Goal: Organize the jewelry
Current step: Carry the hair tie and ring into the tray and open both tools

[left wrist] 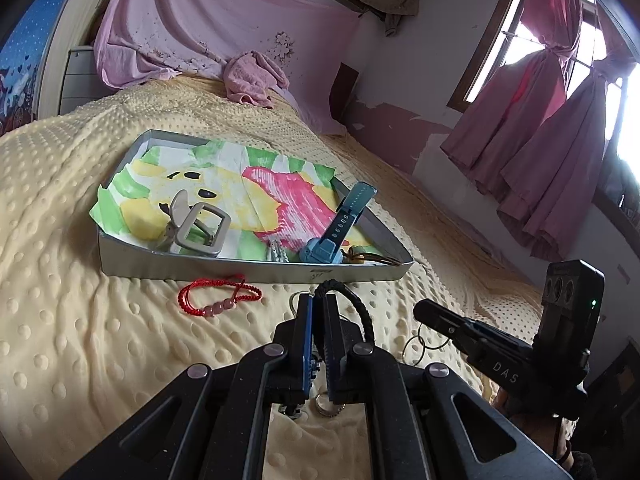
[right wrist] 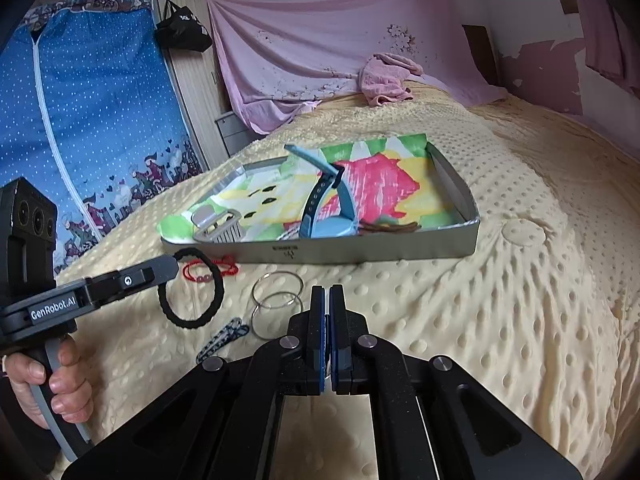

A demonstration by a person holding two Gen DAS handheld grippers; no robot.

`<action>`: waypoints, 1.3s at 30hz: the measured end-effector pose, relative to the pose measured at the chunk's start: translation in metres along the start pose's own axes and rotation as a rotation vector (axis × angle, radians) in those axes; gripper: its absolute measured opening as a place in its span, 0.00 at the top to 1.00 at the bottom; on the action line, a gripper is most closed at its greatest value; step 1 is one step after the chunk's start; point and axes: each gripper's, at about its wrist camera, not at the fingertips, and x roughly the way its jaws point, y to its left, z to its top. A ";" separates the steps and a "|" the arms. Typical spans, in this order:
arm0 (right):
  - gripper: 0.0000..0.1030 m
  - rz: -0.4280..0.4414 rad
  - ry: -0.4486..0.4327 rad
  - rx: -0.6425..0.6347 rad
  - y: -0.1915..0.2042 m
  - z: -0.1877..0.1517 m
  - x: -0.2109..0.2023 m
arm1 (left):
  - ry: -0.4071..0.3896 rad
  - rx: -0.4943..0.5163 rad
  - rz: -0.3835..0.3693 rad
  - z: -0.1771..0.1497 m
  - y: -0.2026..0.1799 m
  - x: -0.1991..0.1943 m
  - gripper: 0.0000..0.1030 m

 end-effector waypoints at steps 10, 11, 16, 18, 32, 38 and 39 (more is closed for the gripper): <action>0.98 0.021 -0.046 0.014 -0.005 0.021 -0.001 | -0.050 -0.041 0.014 0.020 0.003 0.014 0.95; 0.98 0.023 -0.050 0.018 -0.007 0.024 -0.001 | -0.056 -0.047 0.020 0.023 0.003 0.016 0.95; 0.98 0.009 -0.078 -0.023 -0.006 0.044 0.000 | -0.078 -0.049 0.053 0.036 0.004 0.027 0.95; 0.98 0.001 -0.091 -0.044 -0.007 0.057 0.004 | -0.083 -0.044 0.070 0.040 0.003 0.032 0.95; 0.98 -0.035 -0.019 0.009 -0.034 0.075 0.078 | -0.017 0.033 0.163 0.047 0.008 0.091 0.95; 0.97 -0.049 0.018 0.007 -0.038 0.064 0.080 | -0.013 -0.003 0.157 0.043 0.012 0.087 0.94; 0.96 -0.054 0.018 0.006 -0.037 0.063 0.079 | -0.012 -0.009 0.156 0.043 0.012 0.085 0.94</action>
